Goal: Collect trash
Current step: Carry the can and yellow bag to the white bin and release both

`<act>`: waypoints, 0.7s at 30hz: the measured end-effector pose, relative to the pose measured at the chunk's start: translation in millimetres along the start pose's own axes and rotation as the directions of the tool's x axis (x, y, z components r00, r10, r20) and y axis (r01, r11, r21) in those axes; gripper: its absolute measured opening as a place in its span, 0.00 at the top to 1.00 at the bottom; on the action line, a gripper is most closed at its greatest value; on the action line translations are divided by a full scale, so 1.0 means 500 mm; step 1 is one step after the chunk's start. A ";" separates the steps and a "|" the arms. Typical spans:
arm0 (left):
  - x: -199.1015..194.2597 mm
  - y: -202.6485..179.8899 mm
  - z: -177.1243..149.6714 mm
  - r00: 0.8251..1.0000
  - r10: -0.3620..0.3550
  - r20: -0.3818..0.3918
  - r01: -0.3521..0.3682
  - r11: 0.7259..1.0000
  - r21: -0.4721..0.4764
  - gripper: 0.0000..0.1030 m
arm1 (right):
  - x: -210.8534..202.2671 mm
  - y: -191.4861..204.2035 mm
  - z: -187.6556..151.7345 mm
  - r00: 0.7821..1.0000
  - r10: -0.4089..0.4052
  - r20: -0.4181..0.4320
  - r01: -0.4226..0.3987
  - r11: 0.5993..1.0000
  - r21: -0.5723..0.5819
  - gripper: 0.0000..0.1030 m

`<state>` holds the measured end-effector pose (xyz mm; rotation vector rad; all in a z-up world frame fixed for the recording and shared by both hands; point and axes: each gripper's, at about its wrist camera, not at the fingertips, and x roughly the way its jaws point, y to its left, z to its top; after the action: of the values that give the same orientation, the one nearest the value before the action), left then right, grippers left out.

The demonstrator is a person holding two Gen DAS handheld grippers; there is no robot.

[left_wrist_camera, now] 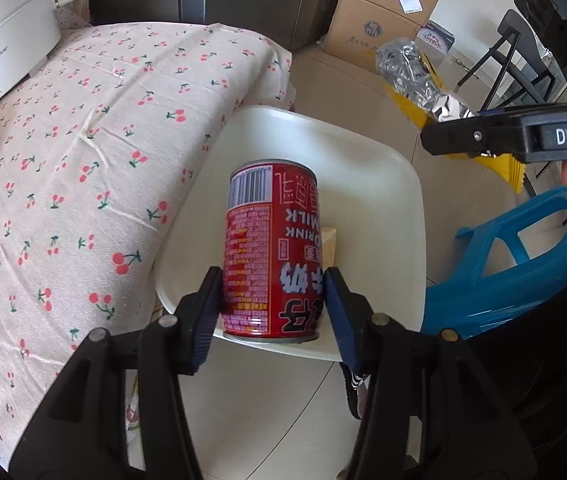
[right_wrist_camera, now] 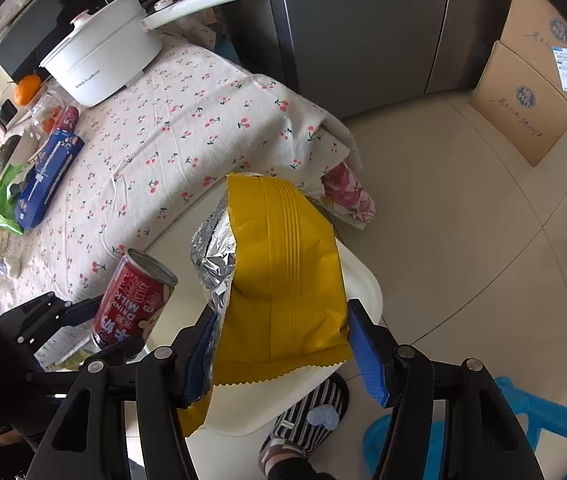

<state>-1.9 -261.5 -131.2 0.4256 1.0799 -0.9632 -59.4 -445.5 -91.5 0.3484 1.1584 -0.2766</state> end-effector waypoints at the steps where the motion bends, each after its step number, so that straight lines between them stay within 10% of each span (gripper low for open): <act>1: 0.004 -0.001 -0.002 1.000 0.003 -0.001 -0.003 1.000 0.008 0.49 | 0.001 -0.001 -0.002 1.000 -0.002 -0.004 0.002 1.000 -0.003 0.39; 21: -0.125 0.114 -0.044 0.988 0.138 0.064 -0.131 0.987 -0.094 0.17 | 0.050 0.027 0.002 0.996 -0.035 -0.086 0.031 0.998 -0.051 0.38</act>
<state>24.9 -186.8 -94.0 0.3830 1.0132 -0.8015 -44.0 -434.3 -112.7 0.3004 1.2555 -0.2630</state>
